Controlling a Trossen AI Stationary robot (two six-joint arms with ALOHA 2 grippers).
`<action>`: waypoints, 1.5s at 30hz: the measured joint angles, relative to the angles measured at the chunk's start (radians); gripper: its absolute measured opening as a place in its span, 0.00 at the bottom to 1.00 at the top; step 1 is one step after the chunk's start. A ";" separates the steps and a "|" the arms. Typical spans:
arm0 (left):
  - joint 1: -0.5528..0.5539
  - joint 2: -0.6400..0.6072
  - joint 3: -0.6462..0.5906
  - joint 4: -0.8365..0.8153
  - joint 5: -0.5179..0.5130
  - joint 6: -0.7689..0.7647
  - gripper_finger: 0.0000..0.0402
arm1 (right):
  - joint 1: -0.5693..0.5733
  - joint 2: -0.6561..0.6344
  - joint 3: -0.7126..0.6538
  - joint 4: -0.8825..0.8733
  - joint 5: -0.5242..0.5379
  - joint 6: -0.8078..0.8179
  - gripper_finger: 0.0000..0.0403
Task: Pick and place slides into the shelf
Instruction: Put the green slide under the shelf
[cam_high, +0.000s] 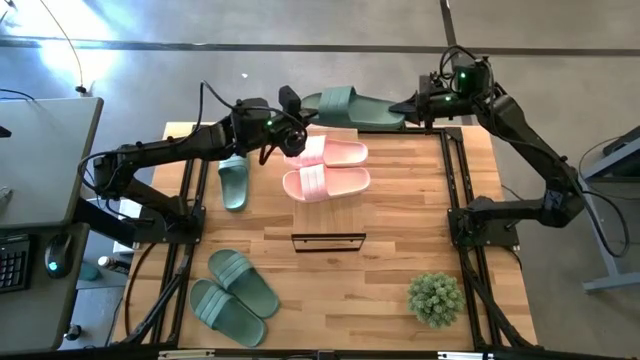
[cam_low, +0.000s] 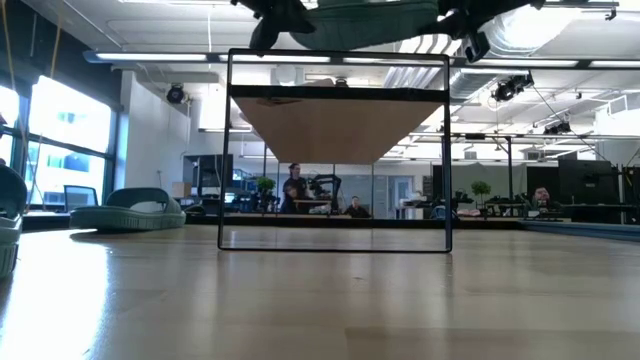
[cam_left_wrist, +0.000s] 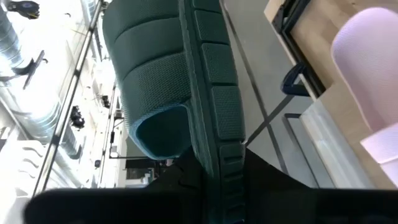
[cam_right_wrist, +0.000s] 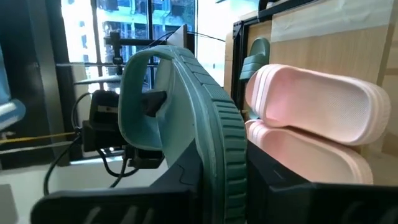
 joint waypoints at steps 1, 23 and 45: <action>0.000 0.000 0.000 -0.003 0.006 -0.001 0.17 | -0.004 0.000 0.000 0.000 0.002 -0.009 0.10; -0.001 -0.091 0.000 -0.158 -0.018 -0.136 0.54 | -0.376 -0.069 0.000 -0.179 -0.140 -0.233 0.10; -0.001 -0.093 0.000 -0.210 0.062 -0.179 0.45 | -0.394 -0.216 0.000 -0.582 0.286 -0.459 0.09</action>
